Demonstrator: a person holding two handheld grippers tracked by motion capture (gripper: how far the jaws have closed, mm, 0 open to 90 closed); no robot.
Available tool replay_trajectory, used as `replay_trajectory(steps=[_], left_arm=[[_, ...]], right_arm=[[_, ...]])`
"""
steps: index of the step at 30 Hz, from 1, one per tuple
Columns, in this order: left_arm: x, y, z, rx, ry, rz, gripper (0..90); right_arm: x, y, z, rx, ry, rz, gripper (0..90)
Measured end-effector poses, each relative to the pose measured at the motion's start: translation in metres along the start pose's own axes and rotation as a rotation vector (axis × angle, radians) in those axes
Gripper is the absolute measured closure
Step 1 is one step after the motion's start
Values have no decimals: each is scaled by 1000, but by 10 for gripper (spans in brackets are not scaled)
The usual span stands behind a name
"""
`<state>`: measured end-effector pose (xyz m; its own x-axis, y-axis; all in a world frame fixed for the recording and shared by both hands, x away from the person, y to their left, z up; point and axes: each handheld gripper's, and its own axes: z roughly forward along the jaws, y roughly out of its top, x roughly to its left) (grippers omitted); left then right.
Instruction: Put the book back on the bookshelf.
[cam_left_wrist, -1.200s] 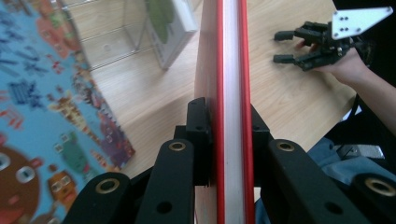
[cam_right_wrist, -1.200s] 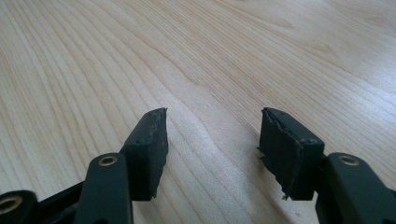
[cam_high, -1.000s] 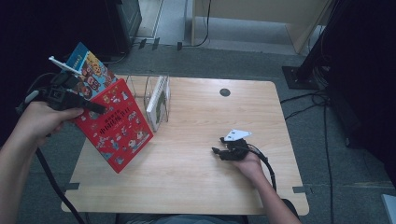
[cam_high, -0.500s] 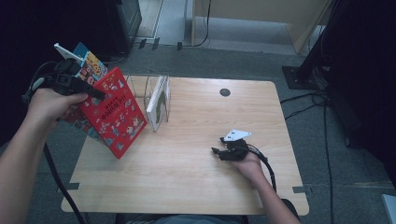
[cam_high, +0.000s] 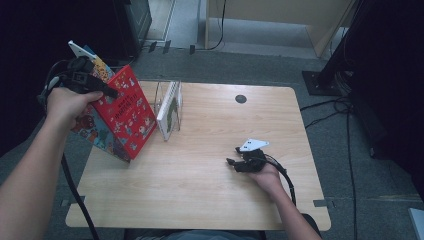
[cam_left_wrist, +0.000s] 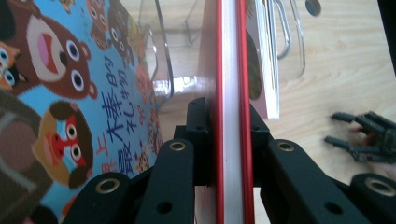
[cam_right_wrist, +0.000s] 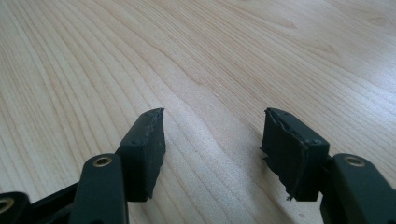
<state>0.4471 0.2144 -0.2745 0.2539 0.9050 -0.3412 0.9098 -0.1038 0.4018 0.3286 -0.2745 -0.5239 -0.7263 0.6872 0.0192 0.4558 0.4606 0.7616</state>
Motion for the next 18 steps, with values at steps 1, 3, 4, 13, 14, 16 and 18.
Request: replay_trajectory(steps=[1, 3, 4, 13, 14, 16, 18], left_arm=[[0, 1, 2, -5, 3, -2, 792], [0, 4, 6, -5, 5, -3, 792], [0, 5, 9, -9, 7, -3, 793], [5, 11, 20, -40, 5, -11, 792], [5, 11, 21, -39, 4, -9, 790], [5, 12, 21, -24, -5, -7, 781], [4, 13, 22, -9, -8, -6, 773]], right_arm=[[0, 0, 0, 0, 0, 0, 393], [0, 0, 0, 0, 0, 0, 393], [0, 0, 0, 0, 0, 0, 393], [0, 0, 0, -1, -1, 0, 394], [0, 0, 0, -1, -2, 1, 395], [0, 0, 0, -1, -2, 1, 395], [0, 0, 0, -1, -3, 2, 396]])
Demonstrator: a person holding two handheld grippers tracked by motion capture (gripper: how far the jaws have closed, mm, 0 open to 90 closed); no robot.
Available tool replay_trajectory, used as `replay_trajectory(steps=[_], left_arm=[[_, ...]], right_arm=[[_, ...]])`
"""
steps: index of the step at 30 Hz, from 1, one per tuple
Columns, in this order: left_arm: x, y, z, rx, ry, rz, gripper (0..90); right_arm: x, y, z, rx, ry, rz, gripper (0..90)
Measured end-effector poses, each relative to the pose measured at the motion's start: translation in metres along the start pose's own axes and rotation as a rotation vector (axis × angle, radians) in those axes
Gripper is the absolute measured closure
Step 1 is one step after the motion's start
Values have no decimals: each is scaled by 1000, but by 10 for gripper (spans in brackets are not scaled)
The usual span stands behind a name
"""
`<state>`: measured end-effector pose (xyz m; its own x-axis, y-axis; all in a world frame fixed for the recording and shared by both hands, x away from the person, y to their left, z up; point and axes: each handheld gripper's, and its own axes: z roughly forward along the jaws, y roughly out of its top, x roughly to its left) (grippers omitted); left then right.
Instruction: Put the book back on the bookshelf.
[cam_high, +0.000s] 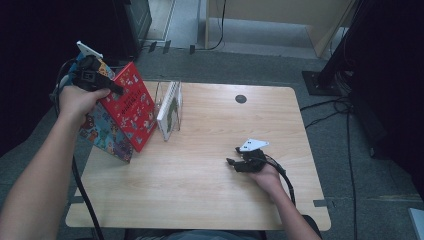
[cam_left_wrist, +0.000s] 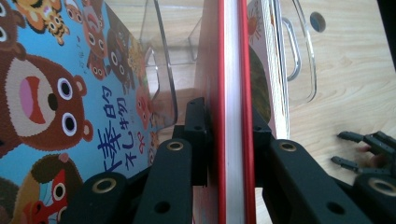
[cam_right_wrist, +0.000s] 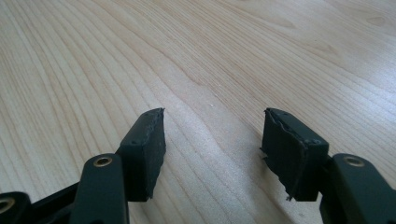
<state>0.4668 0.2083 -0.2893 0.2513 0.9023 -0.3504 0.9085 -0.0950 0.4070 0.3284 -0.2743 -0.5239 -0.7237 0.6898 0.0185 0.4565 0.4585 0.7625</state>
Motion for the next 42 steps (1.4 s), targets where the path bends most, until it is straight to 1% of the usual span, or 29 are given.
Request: replay_trajectory(steps=[2, 3, 4, 5, 8, 10, 11, 13, 14, 16, 18, 23, 25, 28, 33, 36, 38, 42], left_arm=[[0, 1, 3, 38, -22, 3, 752], [-1, 1, 5, 56, -19, 7, 742], [-3, 1, 7, 66, -4, 19, 744], [-3, 0, 9, 75, 4, 24, 747], [-3, 2, 10, 74, -7, 20, 746], [-5, 3, 14, 98, -31, 22, 733], [-7, 3, 15, 101, -29, 32, 731], [-9, 5, 15, 100, 5, 36, 761], [-8, 6, 15, 111, 14, 29, 774], [-5, 6, 14, 108, 19, 13, 783], [-2, 7, 12, 97, 17, 0, 788], [3, 11, 5, 43, -2, -44, 792], [4, 13, 5, 22, -3, -57, 793], [4, 16, 7, 5, -3, -72, 792], [6, 20, 11, -30, 18, -102, 793], [6, 20, 15, -45, 42, -100, 791], [8, 20, 16, -49, 42, -106, 791], [8, 21, 19, -83, 50, -116, 792]], right_arm=[[0, 0, 0, 1, 0, 2, 396], [0, 0, 0, 1, 0, 3, 396], [0, 0, 0, 1, -1, 3, 396], [0, 0, 0, 1, 0, 5, 397], [1, 0, 0, 2, -1, 5, 397], [0, 0, 0, 1, -2, 4, 397], [1, 0, 0, 2, -2, 5, 397], [1, 0, 0, 2, -2, 5, 397], [0, 0, 0, 1, -3, 3, 397], [0, 0, 0, 1, -3, 3, 397], [1, 0, 0, 1, -5, 3, 399], [1, 0, 0, 1, -5, 4, 401], [1, 0, 0, 1, -7, 6, 403], [1, 0, 0, 1, -9, 7, 404], [2, 0, 0, 0, -12, 12, 406], [3, 0, 0, -1, -18, 14, 407], [3, 0, 0, -3, -20, 15, 412], [4, -1, -1, -1, -27, 24, 415]])
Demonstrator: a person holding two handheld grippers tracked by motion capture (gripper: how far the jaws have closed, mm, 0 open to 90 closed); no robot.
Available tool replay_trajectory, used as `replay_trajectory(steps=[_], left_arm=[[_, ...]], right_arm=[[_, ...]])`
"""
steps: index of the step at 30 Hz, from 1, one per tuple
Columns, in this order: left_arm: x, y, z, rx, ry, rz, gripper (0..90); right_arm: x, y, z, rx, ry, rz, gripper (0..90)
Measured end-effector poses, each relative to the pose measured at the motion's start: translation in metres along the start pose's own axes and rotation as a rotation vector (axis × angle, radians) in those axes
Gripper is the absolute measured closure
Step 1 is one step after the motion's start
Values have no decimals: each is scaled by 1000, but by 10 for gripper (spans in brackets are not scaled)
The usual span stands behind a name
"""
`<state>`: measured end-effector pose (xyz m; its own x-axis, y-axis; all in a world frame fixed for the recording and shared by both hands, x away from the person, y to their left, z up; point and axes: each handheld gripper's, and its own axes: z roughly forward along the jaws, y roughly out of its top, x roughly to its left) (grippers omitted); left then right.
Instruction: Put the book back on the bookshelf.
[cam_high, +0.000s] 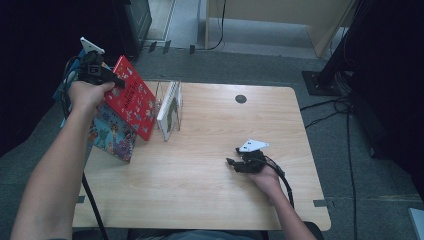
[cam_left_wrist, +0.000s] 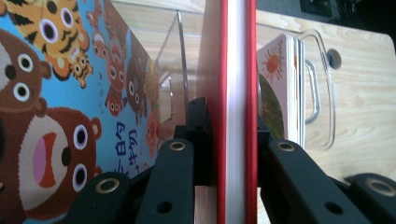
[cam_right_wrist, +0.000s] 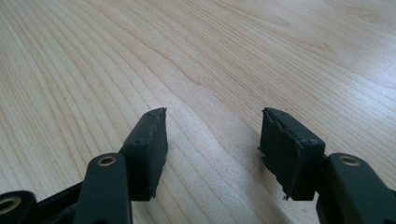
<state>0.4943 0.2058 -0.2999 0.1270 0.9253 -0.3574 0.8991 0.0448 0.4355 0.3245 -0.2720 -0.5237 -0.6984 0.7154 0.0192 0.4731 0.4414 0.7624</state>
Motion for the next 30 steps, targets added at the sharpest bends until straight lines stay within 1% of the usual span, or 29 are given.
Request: replay_trajectory(steps=[2, 4, 6, 8, 9, 11, 13, 14, 16, 18, 20, 22, 23, 24, 25, 26, 28, 30], left_arm=[[-1, -1, 4, -15, 2, 5, 791], [-2, -1, 8, -24, -8, 7, 788], [-1, -1, 10, -19, -26, 1, 788], [-2, -1, 12, -22, -23, 7, 787], [-1, -1, 12, -20, -28, 8, 782], [-1, -1, 10, -20, -20, 18, 770], [0, -1, 5, -40, -13, 16, 728], [0, 0, 1, -49, -12, 14, 693], [3, 1, -8, -43, -10, 18, 648], [5, 2, -17, -46, 15, 27, 603], [7, 2, -26, -51, 13, 33, 575], [8, 2, -35, -68, 0, 30, 549], [8, 2, -39, -75, -3, 36, 537], [8, 2, -44, -82, -16, 42, 532], [7, 1, -47, -84, -30, 39, 525], [7, 0, -50, -84, -38, 40, 515], [4, -4, -52, -69, -47, 60, 505], [1, -9, -53, -64, -61, 67, 498]], right_arm=[[0, 0, 0, 1, -2, 3, 416], [1, 0, 0, 1, -4, 5, 416], [1, 0, 0, 1, -5, 7, 416], [1, 0, 0, 1, -6, 7, 417], [1, 0, 0, 1, -5, 7, 417], [1, 0, 0, 1, -6, 7, 416], [1, 0, 0, 1, -6, 7, 416], [1, 0, 0, 1, -5, 7, 416], [1, 0, 0, 1, -4, 7, 415], [1, 0, 0, 0, -5, 5, 413], [1, 0, 0, 0, -4, 4, 411], [1, 0, 0, 0, -2, 4, 405], [1, -1, -1, 0, -1, 2, 402], [1, -1, -1, -1, 2, -2, 399], [1, -1, -1, 1, 1, 2, 397], [1, -1, -1, 1, 2, 1, 396], [1, -1, -1, 2, 3, 1, 391], [1, -1, -1, 3, 6, 0, 383]])
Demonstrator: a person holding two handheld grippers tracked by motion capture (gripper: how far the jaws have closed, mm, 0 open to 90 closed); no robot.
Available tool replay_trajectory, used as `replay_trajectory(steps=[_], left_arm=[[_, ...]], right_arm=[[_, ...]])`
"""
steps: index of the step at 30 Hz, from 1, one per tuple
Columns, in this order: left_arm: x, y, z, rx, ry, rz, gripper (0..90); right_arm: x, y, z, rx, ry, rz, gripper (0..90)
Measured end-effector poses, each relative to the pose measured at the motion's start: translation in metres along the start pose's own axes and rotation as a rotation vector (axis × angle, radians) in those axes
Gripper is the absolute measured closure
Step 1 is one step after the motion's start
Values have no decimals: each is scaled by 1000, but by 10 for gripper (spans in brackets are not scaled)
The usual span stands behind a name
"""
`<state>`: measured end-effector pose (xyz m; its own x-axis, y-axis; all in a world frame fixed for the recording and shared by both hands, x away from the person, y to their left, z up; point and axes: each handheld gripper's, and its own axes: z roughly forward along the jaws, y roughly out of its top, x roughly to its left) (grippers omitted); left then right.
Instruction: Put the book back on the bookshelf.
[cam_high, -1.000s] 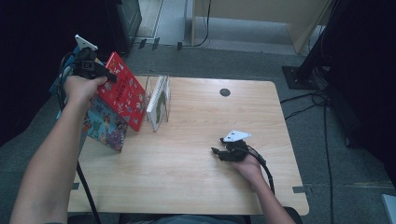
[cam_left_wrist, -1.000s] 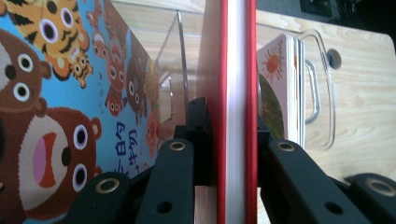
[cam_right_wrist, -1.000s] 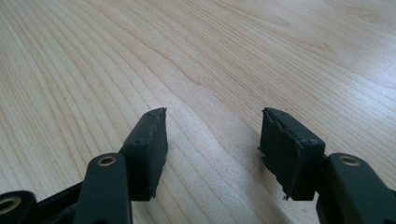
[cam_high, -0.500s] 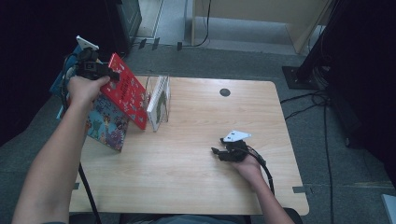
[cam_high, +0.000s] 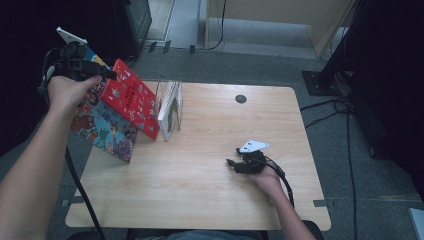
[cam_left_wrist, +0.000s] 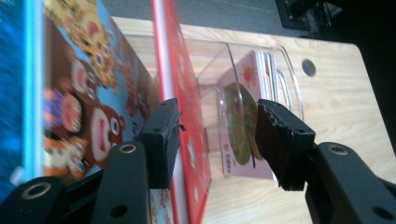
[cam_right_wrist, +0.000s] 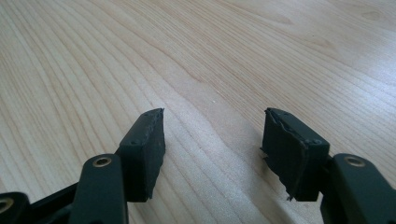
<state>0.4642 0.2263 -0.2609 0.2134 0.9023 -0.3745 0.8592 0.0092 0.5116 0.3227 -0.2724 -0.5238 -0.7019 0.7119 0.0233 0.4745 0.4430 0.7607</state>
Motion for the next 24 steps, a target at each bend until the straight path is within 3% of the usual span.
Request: replay_trajectory(steps=[7, 14, 21, 24], left_arm=[[-12, -21, 4, 27, -46, 34, 482], [-28, -43, 11, 46, -53, 83, 488], [-37, -64, 18, 41, -53, 123, 476], [-41, -78, 25, 61, -60, 140, 470]], right_arm=[[0, 0, 0, 3, 5, -5, 358], [0, 0, 0, 3, 6, -7, 354], [0, 0, 0, 3, 7, -7, 353], [0, 0, 0, 4, 6, -9, 352]])
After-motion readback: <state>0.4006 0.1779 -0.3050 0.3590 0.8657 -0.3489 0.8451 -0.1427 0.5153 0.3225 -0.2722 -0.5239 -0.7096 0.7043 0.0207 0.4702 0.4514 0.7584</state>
